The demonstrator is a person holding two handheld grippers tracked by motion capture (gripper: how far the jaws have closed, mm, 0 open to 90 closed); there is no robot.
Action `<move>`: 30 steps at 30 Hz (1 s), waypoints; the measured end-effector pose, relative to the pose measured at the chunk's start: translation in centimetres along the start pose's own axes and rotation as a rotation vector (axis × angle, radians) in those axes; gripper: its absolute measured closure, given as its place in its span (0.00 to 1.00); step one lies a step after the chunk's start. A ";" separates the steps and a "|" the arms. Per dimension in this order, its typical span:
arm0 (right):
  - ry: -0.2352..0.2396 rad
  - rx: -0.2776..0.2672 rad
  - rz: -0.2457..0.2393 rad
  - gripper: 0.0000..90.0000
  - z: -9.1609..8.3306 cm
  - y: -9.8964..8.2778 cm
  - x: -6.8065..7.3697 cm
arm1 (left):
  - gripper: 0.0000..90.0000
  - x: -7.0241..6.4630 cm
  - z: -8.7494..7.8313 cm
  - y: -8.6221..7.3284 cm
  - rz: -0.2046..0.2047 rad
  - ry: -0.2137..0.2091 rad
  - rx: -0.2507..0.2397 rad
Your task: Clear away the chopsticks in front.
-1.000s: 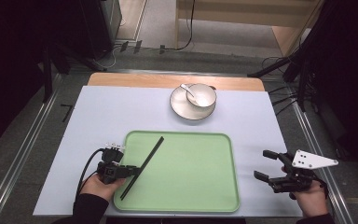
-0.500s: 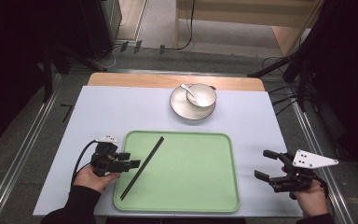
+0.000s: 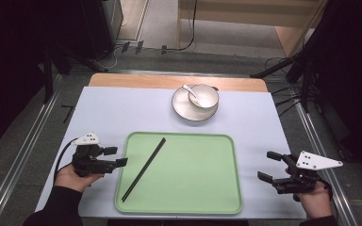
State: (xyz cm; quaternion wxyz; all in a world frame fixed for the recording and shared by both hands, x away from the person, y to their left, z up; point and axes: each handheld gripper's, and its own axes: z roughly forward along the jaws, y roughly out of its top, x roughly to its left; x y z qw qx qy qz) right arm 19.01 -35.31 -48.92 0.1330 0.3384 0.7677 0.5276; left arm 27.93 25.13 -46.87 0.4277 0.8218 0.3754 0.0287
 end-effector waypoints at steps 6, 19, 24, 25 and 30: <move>0.001 -0.009 0.002 0.17 -0.1 0.0 0.0 | 0.32 0.6 -1.8 -0.7 0.045 0.009 -0.075; 0.006 -0.022 -0.002 0.17 -0.2 0.1 0.1 | 0.29 1.4 -4.8 -2.3 0.105 0.037 -0.162; 0.007 -0.022 -0.002 0.17 -0.2 0.1 0.1 | 0.29 1.7 -5.1 -2.6 0.095 0.053 -0.175; 0.007 -0.023 -0.001 0.17 -0.2 0.1 0.1 | 0.29 1.7 -5.1 -2.6 0.099 0.057 -0.178; 0.007 -0.021 -0.002 0.17 -0.1 0.1 0.1 | 0.29 1.7 -5.1 -2.6 0.105 0.070 -0.184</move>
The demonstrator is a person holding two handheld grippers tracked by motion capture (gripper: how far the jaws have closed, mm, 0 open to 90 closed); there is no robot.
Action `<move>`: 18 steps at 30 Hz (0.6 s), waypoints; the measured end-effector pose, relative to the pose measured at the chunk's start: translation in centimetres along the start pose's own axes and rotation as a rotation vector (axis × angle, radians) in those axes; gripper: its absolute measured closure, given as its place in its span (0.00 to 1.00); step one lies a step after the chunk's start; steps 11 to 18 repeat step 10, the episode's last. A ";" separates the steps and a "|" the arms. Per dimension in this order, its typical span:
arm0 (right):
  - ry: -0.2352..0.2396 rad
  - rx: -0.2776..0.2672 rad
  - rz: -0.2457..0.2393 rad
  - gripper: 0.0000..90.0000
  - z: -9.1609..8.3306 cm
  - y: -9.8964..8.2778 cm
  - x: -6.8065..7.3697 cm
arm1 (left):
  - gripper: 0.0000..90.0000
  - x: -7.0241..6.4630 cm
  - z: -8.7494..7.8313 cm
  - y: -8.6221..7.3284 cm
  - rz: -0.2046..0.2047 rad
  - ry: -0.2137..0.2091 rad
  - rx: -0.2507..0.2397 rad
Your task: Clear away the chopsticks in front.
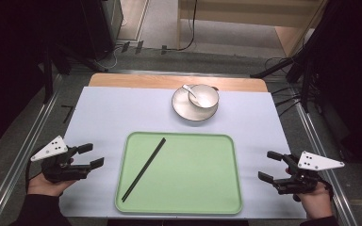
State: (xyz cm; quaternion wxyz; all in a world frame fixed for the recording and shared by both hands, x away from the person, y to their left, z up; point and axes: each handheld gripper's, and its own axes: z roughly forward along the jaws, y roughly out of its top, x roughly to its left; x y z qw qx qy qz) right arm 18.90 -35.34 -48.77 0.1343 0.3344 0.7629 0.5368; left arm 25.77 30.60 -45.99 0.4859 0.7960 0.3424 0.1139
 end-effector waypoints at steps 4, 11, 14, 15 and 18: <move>0.001 0.001 -0.002 0.17 0.0 0.0 0.0 | 0.29 0.1 0.0 0.0 -0.002 -0.003 -0.003; 0.001 0.007 -0.004 0.17 0.0 0.0 0.0 | 0.28 0.1 0.4 -0.1 -0.014 0.011 0.015; 0.001 0.007 -0.004 0.17 0.0 0.0 0.0 | 0.28 0.1 0.4 -0.1 -0.014 0.011 0.015; 0.001 0.007 -0.004 0.17 0.0 0.0 0.0 | 0.28 0.1 0.4 -0.1 -0.014 0.011 0.015; 0.001 0.007 -0.004 0.17 0.0 0.0 0.0 | 0.28 0.1 0.4 -0.1 -0.014 0.011 0.015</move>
